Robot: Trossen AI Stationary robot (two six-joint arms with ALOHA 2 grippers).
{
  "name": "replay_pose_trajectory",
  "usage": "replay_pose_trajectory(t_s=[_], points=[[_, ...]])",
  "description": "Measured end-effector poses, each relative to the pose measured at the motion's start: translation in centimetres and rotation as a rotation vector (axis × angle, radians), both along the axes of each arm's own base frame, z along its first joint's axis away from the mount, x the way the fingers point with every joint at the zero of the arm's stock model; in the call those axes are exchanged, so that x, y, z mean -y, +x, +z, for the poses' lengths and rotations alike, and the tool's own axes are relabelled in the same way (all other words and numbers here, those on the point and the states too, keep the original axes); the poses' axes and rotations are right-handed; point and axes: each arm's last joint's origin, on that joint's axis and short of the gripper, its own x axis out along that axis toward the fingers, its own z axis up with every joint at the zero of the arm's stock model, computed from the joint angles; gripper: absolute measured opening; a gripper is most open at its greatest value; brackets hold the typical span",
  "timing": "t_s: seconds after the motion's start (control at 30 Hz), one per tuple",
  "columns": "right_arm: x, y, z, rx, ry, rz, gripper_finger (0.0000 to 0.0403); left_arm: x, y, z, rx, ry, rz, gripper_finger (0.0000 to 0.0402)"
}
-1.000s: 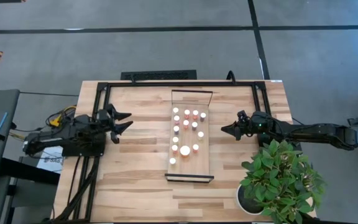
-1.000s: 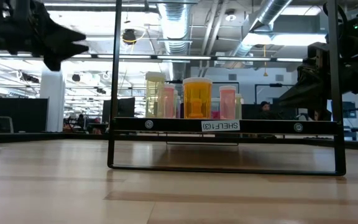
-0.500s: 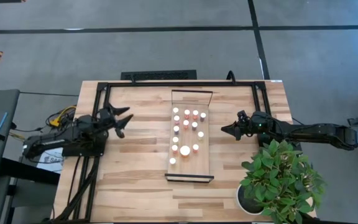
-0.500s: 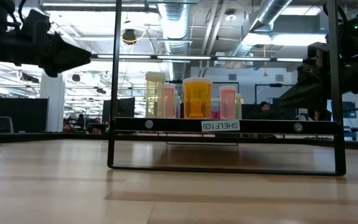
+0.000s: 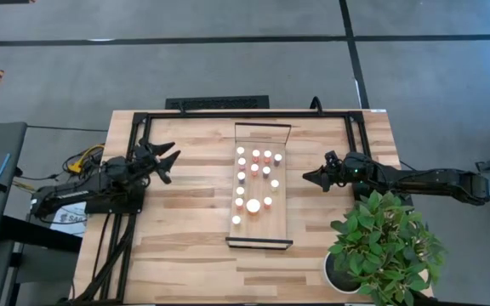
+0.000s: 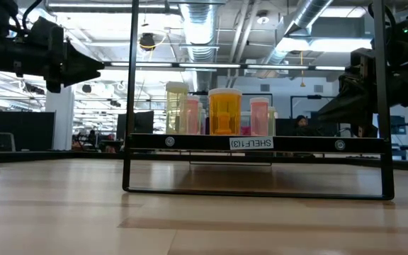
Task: Pick and place medicine bottles onto shelf by color
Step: Return to Home Position
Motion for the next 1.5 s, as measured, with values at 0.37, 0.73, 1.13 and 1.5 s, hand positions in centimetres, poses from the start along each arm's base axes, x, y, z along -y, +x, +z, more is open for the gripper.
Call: replay_pose_trajectory(t_s=[0.37, 0.73, 1.13, 1.5], points=[[0.0, 0.0, 0.0, 0.000, 0.000, 0.000, 0.0086, 0.0, 0.0, 0.0, 0.000, 0.000, -0.001, 0.0183], [-0.2, -0.7, 1.7, 0.152, -0.048, 0.000, 0.0086, 0.0, 0.0, 0.0, 0.000, 0.000, -0.001, 0.0183], [-0.3, -3.0, 5.2, 0.432, -0.629, -0.048, 0.0086, 0.0, 0.0, 0.0, -0.001, 0.001, -0.003, 0.0183], [0.8, -4.3, 6.5, 0.411, -1.061, -0.250, 0.0086, 0.0, 0.0, 0.0, -0.001, 0.000, -0.002, 0.0183]])
